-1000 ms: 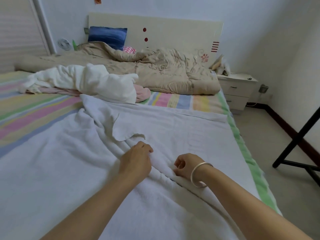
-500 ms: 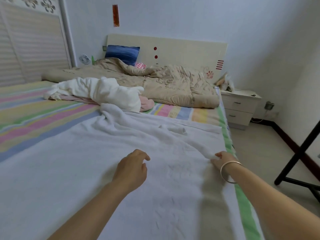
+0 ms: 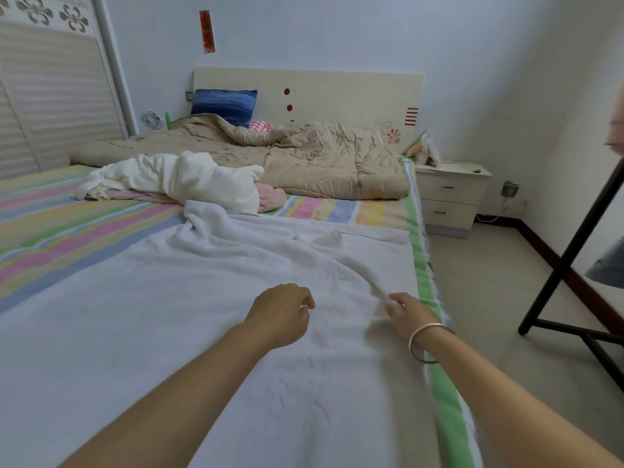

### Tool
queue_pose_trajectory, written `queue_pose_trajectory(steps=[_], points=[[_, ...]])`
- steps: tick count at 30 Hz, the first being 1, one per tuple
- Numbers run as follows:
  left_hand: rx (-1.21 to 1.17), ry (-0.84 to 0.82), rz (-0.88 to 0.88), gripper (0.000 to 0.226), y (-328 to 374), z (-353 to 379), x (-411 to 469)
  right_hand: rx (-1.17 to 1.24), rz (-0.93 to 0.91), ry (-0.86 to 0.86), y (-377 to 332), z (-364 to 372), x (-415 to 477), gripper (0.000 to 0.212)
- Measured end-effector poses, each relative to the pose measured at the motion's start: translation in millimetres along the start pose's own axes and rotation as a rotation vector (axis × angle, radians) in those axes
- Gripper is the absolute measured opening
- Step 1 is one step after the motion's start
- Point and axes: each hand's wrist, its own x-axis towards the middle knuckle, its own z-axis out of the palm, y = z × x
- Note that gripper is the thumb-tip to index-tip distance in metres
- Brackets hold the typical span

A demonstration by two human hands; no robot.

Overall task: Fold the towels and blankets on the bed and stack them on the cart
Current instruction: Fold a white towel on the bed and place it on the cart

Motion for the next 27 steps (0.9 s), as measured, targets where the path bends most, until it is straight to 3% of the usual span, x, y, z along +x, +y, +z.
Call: queue_pose_trajectory(steps=[5,10,13,16,18,23,27], points=[[-0.025,-0.018,0.005,0.033,13,25,64,-0.02,-0.1,0.0,19,4,47,0.024],[-0.095,0.082,-0.057,0.037,7,45,164,-0.261,-0.163,-0.065,28,4,136,0.053],[0.052,0.088,-0.087,0.049,-3,57,229,-0.344,-0.215,-0.107,37,14,194,0.079],[0.126,0.052,-0.106,0.054,-13,69,280,-0.395,-0.236,-0.153,36,21,249,0.051],[0.046,0.036,-0.156,0.054,-27,79,312,-0.417,-0.298,-0.118,34,26,287,0.045],[-0.21,-0.058,-0.279,0.033,-72,92,357,-0.46,-0.377,-0.071,20,36,362,0.048],[-0.333,-0.372,-0.235,0.02,-86,89,370,-0.491,-0.228,-0.079,4,28,411,0.055]])
